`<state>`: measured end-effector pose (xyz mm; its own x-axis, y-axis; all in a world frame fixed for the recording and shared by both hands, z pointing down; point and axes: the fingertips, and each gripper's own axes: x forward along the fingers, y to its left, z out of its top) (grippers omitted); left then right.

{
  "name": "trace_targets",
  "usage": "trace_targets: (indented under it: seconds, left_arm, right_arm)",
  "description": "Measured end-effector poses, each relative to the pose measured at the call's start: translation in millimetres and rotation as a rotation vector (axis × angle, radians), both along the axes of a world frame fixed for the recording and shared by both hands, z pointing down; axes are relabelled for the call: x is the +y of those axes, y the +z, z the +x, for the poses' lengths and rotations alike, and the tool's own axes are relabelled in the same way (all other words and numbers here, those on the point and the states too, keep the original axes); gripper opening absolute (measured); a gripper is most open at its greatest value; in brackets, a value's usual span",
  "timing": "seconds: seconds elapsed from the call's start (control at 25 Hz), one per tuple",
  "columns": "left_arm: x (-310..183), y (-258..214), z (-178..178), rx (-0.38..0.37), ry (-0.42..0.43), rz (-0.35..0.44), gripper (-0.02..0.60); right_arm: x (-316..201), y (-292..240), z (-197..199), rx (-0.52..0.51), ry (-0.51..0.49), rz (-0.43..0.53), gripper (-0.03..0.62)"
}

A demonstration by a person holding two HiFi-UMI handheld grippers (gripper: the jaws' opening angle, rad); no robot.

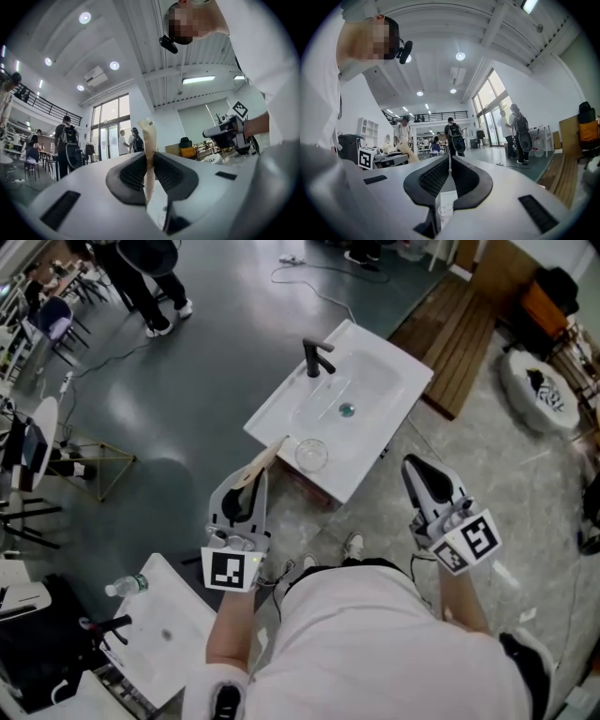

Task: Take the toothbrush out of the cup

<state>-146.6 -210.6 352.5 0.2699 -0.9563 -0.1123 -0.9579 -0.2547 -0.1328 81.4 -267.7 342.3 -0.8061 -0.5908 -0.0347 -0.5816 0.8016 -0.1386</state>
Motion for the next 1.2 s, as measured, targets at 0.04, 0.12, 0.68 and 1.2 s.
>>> trace_targets:
  seconds: [0.04, 0.12, 0.68, 1.2]
  left_arm:
    - [4.8, -4.3, -3.7, 0.000, -0.013, 0.007, 0.049]
    - [14.8, -11.0, -11.0, 0.009, -0.042, 0.017, 0.049]
    - [74.8, -18.4, -33.9, 0.066, -0.226, 0.045, 0.048]
    - [73.6, -36.8, -30.2, 0.039, -0.242, 0.103, 0.046]
  right_arm:
    - [-1.3, -0.4, -2.1, -0.003, -0.009, 0.000, 0.043]
    - [-3.7, -0.7, -6.6, -0.008, -0.026, -0.001, 0.043]
    - [-12.5, -0.8, -21.0, -0.036, -0.032, 0.023, 0.041]
    - [-21.1, -2.6, -22.1, -0.059, -0.052, 0.036, 0.041]
